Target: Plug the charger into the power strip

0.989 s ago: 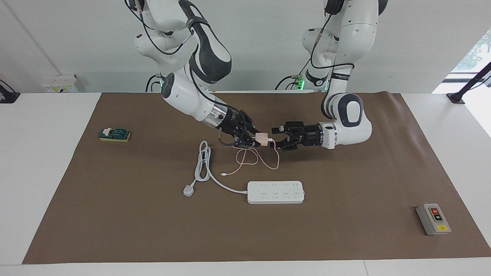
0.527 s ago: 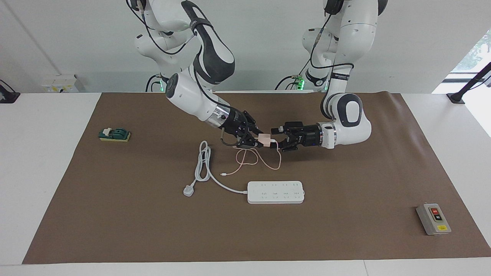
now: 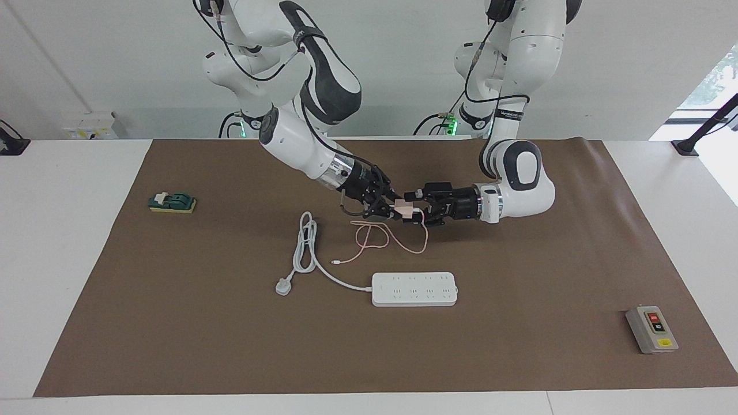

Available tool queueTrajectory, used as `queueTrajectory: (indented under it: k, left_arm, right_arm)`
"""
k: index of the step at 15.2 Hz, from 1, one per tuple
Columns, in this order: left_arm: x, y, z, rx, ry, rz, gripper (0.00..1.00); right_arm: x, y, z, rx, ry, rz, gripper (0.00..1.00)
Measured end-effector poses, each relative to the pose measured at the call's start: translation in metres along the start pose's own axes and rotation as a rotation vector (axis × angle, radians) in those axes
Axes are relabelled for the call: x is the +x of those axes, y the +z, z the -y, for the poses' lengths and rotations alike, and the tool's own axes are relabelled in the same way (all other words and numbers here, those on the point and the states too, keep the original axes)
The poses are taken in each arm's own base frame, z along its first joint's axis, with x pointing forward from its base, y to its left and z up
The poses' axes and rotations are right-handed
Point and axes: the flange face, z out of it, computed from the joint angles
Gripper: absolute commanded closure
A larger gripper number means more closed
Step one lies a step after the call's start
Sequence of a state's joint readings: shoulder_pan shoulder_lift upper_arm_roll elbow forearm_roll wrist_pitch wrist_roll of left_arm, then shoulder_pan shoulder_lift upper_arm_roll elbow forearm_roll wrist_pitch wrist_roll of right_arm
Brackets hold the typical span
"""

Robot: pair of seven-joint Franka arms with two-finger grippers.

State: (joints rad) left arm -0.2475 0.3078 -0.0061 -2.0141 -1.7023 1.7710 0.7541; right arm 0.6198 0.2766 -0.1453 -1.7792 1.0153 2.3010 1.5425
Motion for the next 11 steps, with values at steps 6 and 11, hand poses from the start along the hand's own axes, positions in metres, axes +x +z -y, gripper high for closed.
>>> queueTrajectory:
  k: [6,11]
  left_arm:
    - [0.004,-0.01,0.001,0.003,0.0,-0.019,0.0]
    - [0.004,-0.011,0.001,0.004,0.0,-0.02,0.17]
  right_arm:
    - [0.001,0.0,0.0,-0.001,0.001,-0.001,1.0]
    - [0.001,0.0,0.0,-0.001,0.001,-0.001,1.0]
